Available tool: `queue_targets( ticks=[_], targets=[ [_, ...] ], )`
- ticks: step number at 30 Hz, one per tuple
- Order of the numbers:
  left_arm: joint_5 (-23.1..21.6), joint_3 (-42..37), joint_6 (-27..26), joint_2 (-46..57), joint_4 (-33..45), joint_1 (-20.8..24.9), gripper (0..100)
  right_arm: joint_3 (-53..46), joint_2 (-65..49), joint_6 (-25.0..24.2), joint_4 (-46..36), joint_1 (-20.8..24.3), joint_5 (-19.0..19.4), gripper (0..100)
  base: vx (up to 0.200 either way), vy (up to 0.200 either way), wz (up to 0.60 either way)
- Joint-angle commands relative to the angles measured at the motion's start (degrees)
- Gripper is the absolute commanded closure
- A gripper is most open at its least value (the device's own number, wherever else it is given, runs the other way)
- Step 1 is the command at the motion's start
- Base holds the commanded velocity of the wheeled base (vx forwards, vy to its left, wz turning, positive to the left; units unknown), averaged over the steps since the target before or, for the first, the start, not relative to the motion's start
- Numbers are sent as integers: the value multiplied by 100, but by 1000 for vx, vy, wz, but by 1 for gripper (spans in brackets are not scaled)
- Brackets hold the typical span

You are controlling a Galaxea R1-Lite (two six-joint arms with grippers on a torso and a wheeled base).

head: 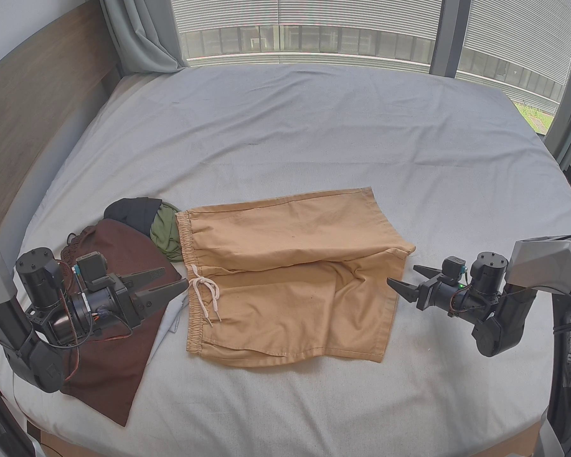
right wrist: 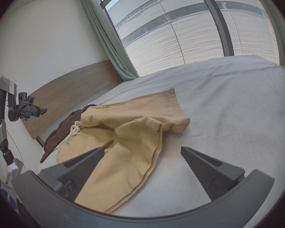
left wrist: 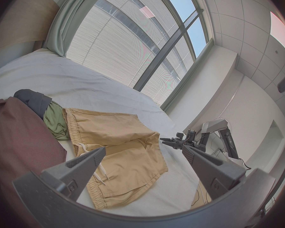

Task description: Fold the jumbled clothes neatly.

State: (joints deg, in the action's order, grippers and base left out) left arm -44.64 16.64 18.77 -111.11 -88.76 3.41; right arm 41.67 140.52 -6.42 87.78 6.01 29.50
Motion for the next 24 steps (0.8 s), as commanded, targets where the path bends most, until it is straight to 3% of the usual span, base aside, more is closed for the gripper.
queue_targets(
  ticks=[1,24],
  targets=[
    [-1,-38,4,10,-1,10,0,-757,-622,-17,-25,146,117,0,0,0,0],
    [-9,-56,-5,1,-1,-34,0,-2154,-605,-105,-7,717,416,0,0,0,0]
  ],
)
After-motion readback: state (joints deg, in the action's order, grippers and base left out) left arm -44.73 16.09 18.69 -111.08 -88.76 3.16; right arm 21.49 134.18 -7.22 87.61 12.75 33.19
